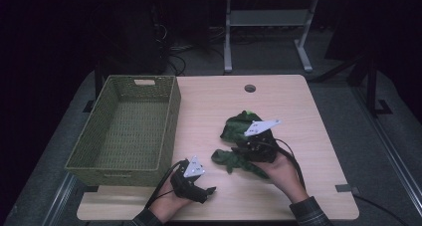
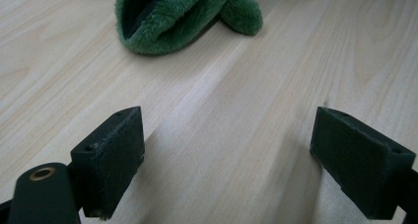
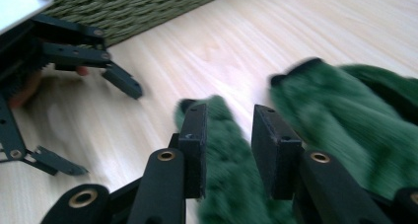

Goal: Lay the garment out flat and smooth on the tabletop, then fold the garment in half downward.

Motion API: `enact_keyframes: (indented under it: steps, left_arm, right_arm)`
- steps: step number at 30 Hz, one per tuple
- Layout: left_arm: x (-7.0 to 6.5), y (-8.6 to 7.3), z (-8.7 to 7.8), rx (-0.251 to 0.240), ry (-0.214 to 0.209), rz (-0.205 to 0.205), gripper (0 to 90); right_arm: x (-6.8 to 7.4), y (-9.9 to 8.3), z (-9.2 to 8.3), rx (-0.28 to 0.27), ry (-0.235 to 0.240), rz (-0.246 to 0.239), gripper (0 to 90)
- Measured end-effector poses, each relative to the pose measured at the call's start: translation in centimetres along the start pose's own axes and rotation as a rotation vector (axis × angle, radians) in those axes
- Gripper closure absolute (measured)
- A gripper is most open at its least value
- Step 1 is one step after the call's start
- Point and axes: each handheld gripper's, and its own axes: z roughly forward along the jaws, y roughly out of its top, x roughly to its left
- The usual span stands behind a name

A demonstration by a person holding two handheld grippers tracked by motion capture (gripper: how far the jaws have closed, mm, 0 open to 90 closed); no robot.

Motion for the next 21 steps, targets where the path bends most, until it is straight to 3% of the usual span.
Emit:
enact_keyframes:
  steps: [6,13,21]
  left_arm:
    - [0.0,0.0,0.0,0.001,-0.002,-0.001,12.8]
    - [0.1,0.0,0.0,0.005,-0.001,0.005,12.8]
    - [0.1,0.0,0.0,0.005,0.001,0.006,12.8]
  right_arm:
    - [2.0,1.4,3.1,0.040,0.046,-0.072,68.6]
    - [2.5,2.4,5.5,0.069,0.065,-0.076,69.2]
    - [2.6,1.9,8.6,0.167,0.052,-0.127,73.2]
